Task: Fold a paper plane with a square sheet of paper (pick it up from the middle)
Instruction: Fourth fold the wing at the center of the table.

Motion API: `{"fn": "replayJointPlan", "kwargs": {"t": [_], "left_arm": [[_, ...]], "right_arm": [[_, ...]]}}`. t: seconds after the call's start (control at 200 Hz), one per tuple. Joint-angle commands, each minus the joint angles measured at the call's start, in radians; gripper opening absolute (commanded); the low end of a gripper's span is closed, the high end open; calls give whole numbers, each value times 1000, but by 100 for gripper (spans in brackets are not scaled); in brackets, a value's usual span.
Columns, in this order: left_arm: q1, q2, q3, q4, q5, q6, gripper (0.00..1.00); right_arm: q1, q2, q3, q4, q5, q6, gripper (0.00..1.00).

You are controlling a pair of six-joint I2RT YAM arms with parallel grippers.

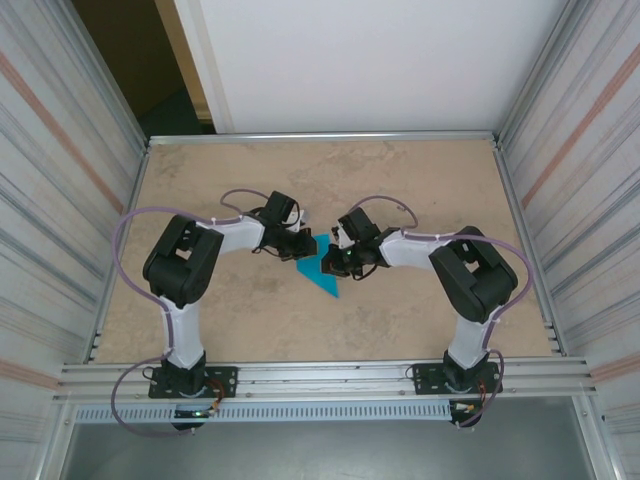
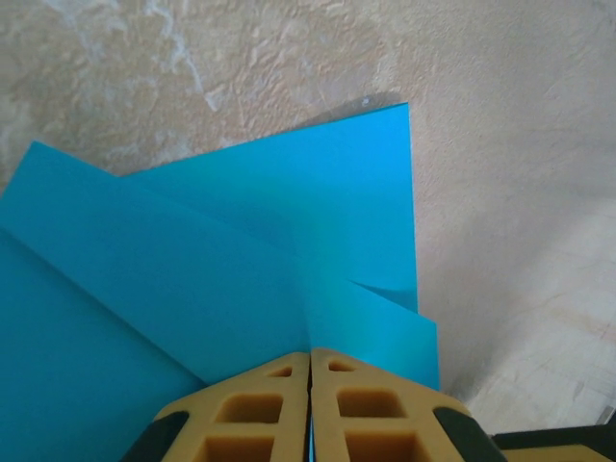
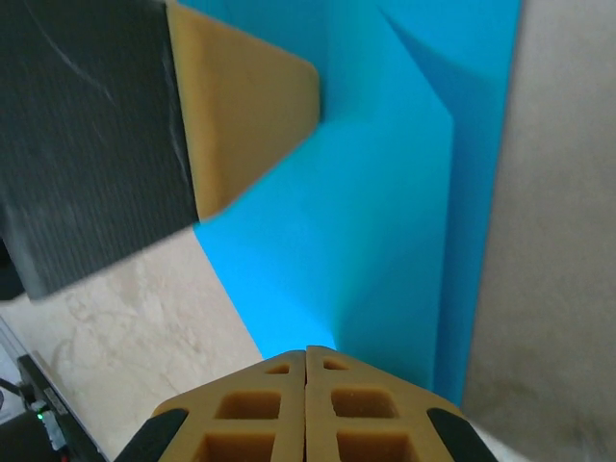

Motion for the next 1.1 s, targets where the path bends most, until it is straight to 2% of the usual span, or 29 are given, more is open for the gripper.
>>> {"fn": "replayJointPlan", "kwargs": {"t": [0.0,0.316,0.626,0.772,0.882,0.932,1.027,1.092], "left_arm": [[-5,51,9,-115,-92,-7,8],[-15,71,57,-212,-169,-16,8],[-18,85,83,-221,-159,-12,9],[-20,77,100,-214,-124,-3,10],[-22,36,114,-183,-59,-6,13],[-21,1,117,-162,-27,-16,16],[-14,-62,116,-114,31,-41,33],[-1,-101,108,-88,52,-58,40]], "right_arm": [[1,28,12,2,9,34,5],[40,-15,-83,-83,-1,16,5],[98,-184,-303,-67,8,90,5],[98,-259,-342,-47,39,119,6],[84,-350,-309,-21,87,131,14],[72,-381,-287,-14,122,136,22],[22,-398,-268,23,161,148,35],[-21,-375,-262,54,152,147,40]]}}
